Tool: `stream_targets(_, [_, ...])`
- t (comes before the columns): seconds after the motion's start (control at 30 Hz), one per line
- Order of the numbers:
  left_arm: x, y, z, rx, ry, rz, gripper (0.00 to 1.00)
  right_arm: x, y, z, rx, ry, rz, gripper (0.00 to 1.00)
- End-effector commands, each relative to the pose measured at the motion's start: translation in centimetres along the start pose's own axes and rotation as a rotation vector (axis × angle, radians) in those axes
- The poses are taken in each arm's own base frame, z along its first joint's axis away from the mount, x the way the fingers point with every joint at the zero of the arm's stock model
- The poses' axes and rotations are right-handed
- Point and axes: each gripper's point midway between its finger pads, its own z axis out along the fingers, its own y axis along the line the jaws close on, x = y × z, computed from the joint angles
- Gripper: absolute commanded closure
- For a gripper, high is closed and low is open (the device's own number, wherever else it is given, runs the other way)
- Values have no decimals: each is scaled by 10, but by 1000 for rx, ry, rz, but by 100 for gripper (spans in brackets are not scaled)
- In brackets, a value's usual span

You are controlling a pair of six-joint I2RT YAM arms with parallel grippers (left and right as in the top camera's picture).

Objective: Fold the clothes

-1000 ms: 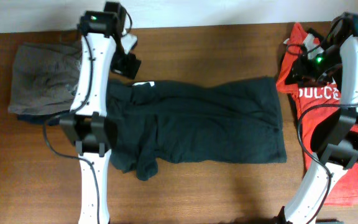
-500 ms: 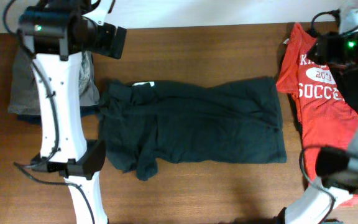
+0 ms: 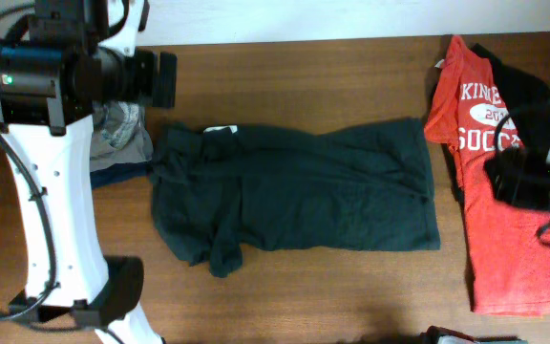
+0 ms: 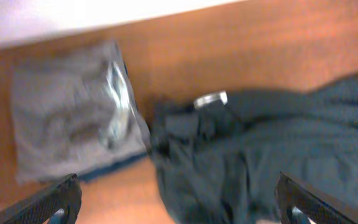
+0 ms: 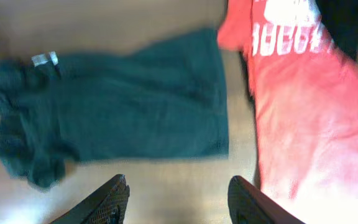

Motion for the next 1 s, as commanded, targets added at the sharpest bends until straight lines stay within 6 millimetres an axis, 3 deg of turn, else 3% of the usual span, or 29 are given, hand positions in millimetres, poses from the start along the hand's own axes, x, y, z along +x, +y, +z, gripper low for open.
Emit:
stream_targets(0.0, [38,-7,19,27,154,-74,1,42,-9,27,15,144,56,43])
stream_targets(0.2, [100,-14,59,32,410,-152,1,98,-16,67,0,340,107,43])
stream_targets(0.43, [176,-32,120,23,660,-197,3,139,-27,125,-10,462,179,42])
stream_targets(0.53, [212,-46,144,57,745,-220,6,144,-22,142,-56,458,214,42])
stream_targets(0.67, [256,-60,164,99,832,-265,9,144,-25,147,-45,457,236,42])
stream_targets(0.83, [301,-65,178,98,876,-308,9,139,-32,153,-2,449,282,43])
stream_targets(0.97, [323,-67,180,89,867,-330,11,133,-36,160,14,433,315,43])
